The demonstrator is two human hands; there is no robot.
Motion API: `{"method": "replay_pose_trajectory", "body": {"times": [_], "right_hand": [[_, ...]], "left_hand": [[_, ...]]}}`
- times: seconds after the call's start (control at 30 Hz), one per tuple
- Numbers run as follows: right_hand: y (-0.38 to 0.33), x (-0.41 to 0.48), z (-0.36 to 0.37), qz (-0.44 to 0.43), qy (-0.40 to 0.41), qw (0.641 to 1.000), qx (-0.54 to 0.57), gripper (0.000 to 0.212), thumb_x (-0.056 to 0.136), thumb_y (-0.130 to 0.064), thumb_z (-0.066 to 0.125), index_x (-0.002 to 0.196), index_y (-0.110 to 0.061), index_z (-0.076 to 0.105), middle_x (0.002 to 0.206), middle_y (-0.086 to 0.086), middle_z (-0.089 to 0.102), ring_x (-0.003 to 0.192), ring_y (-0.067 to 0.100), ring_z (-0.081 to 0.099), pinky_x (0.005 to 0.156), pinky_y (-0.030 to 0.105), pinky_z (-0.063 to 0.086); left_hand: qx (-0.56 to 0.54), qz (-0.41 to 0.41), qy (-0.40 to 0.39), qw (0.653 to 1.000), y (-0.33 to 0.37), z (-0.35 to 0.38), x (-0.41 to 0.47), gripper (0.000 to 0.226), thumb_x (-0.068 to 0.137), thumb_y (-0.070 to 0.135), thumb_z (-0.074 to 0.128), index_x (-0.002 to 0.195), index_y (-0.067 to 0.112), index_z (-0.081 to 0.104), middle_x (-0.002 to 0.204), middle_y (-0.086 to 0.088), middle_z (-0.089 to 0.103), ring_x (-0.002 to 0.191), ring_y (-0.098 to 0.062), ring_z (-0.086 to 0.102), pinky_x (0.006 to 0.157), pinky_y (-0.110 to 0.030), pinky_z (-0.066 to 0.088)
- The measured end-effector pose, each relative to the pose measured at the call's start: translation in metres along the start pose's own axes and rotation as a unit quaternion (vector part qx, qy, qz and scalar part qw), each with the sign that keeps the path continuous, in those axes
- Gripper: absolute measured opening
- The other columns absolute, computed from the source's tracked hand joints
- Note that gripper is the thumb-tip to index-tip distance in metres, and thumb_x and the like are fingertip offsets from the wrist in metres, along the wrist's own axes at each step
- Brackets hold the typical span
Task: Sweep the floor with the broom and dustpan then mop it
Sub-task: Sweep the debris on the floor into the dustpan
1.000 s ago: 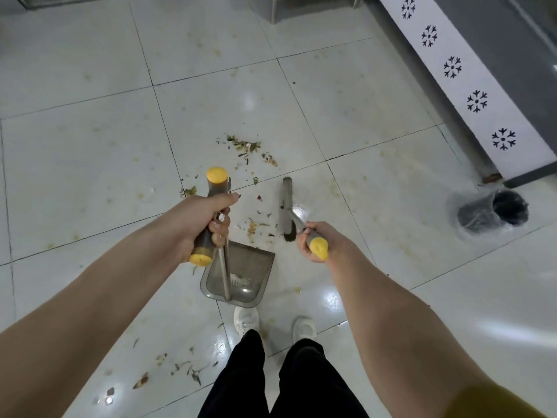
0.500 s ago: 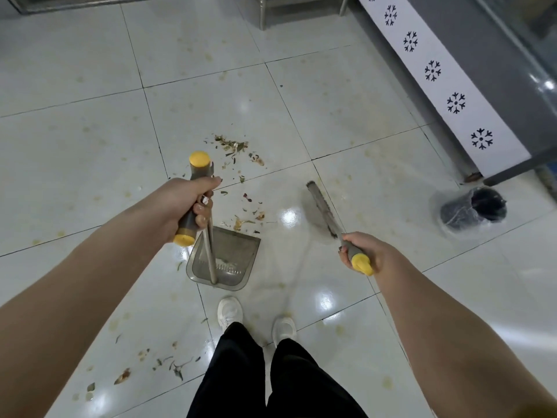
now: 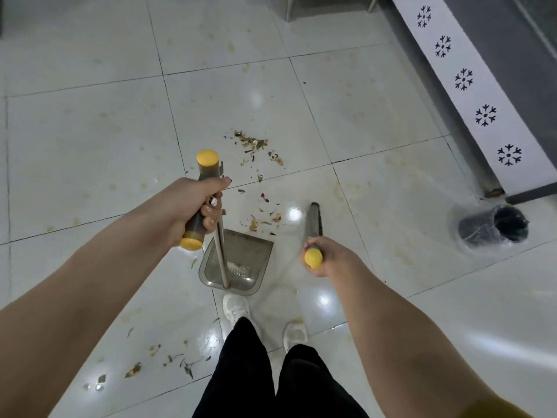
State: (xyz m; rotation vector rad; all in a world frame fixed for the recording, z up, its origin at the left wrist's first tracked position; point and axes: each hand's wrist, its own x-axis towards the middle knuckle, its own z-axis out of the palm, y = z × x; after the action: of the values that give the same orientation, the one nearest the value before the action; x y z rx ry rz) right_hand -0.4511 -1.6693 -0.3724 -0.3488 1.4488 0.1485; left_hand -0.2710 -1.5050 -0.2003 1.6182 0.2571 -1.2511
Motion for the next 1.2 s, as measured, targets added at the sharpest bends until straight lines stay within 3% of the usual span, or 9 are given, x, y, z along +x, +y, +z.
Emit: {"method": "replay_pose_trajectory", "body": {"times": [0.17, 0.33, 0.5, 0.63, 0.77, 0.83, 0.9, 0.97, 1.2], "right_hand": [[-0.018, 0.000, 0.091, 0.023, -0.119, 0.991, 0.057, 0.019, 0.094, -0.010, 0.048, 0.076, -0.008, 0.044, 0.041, 0.007, 0.047, 0.029, 0.015, 0.050, 0.032, 0.018, 0.045], [-0.045, -0.006, 0.138, 0.018, -0.169, 0.981, 0.097, 0.020, 0.097, -0.017, 0.048, 0.080, -0.006, 0.045, 0.042, 0.006, 0.046, 0.029, 0.015, 0.050, 0.030, 0.018, 0.043], [-0.049, -0.025, 0.142, 0.005, -0.148, 0.988, 0.052, 0.023, 0.100, -0.022, 0.043, 0.081, -0.008, 0.044, 0.040, 0.005, 0.046, 0.027, 0.012, 0.049, 0.029, 0.016, 0.041], [-0.048, -0.025, 0.129, -0.022, -0.093, 0.995, 0.036, 0.006, 0.098, -0.016, 0.042, 0.093, -0.015, 0.045, 0.041, 0.008, 0.049, 0.027, 0.014, 0.049, 0.031, 0.017, 0.042], [-0.040, -0.019, 0.115, -0.040, -0.012, 0.998, 0.046, 0.012, 0.096, -0.009, 0.043, 0.100, -0.017, 0.050, 0.063, 0.005, 0.056, 0.042, 0.014, 0.055, 0.030, 0.019, 0.042], [-0.028, -0.016, 0.109, -0.031, 0.007, 0.998, 0.049, 0.009, 0.097, -0.012, 0.044, 0.093, -0.013, 0.053, 0.056, 0.006, 0.056, 0.034, 0.016, 0.055, 0.029, 0.019, 0.042], [-0.014, -0.015, 0.108, -0.008, 0.006, 0.998, 0.057, 0.012, 0.097, -0.018, 0.046, 0.090, -0.012, 0.054, 0.043, 0.008, 0.055, 0.026, 0.017, 0.051, 0.029, 0.020, 0.042], [-0.002, -0.015, 0.114, 0.008, -0.008, 0.999, 0.054, 0.017, 0.097, -0.011, 0.043, 0.083, -0.008, 0.053, 0.035, 0.008, 0.051, 0.024, 0.018, 0.050, 0.027, 0.020, 0.042], [-0.013, -0.013, 0.140, 0.004, -0.103, 0.992, 0.072, 0.026, 0.095, -0.006, 0.042, 0.069, -0.006, 0.045, 0.037, 0.008, 0.046, 0.026, 0.016, 0.048, 0.027, 0.017, 0.040]], "left_hand": [[-0.023, -0.024, 0.004, 0.999, 0.024, -0.040, 0.004, 0.031, 0.092, 0.023, 0.058, 0.069, 0.014, 0.039, 0.039, 0.006, 0.034, 0.026, -0.004, 0.029, 0.030, -0.010, 0.028], [-0.041, -0.039, 0.014, 0.998, 0.032, -0.065, 0.008, 0.033, 0.092, 0.023, 0.058, 0.066, 0.015, 0.039, 0.041, 0.004, 0.032, 0.025, -0.004, 0.028, 0.030, -0.009, 0.027], [-0.045, -0.031, 0.031, 0.998, 0.031, -0.076, 0.005, 0.035, 0.092, 0.023, 0.059, 0.065, 0.014, 0.038, 0.044, 0.003, 0.033, 0.026, -0.004, 0.029, 0.031, -0.010, 0.028], [-0.040, -0.017, 0.044, 0.998, 0.031, -0.078, -0.002, 0.034, 0.092, 0.022, 0.059, 0.066, 0.014, 0.039, 0.040, 0.004, 0.034, 0.025, -0.005, 0.030, 0.030, -0.010, 0.029], [-0.038, -0.008, 0.062, 0.997, 0.028, -0.078, -0.009, 0.034, 0.092, 0.023, 0.059, 0.067, 0.013, 0.039, 0.038, 0.004, 0.035, 0.025, -0.005, 0.030, 0.031, -0.009, 0.029], [-0.032, -0.008, 0.066, 0.997, 0.025, -0.078, -0.009, 0.034, 0.092, 0.023, 0.059, 0.066, 0.013, 0.039, 0.038, 0.004, 0.035, 0.025, -0.005, 0.030, 0.031, -0.009, 0.028], [-0.028, -0.013, 0.064, 0.997, 0.022, -0.079, -0.009, 0.034, 0.092, 0.023, 0.059, 0.066, 0.014, 0.039, 0.038, 0.004, 0.035, 0.025, -0.005, 0.030, 0.030, -0.010, 0.029], [-0.034, -0.016, 0.064, 0.997, 0.017, -0.079, -0.009, 0.034, 0.092, 0.024, 0.059, 0.066, 0.014, 0.039, 0.038, 0.005, 0.035, 0.026, -0.004, 0.030, 0.030, -0.010, 0.029], [-0.043, -0.030, 0.080, 0.995, 0.001, -0.090, -0.008, 0.037, 0.092, 0.025, 0.060, 0.064, 0.013, 0.039, 0.040, 0.003, 0.034, 0.025, -0.006, 0.029, 0.031, -0.010, 0.028]]}}
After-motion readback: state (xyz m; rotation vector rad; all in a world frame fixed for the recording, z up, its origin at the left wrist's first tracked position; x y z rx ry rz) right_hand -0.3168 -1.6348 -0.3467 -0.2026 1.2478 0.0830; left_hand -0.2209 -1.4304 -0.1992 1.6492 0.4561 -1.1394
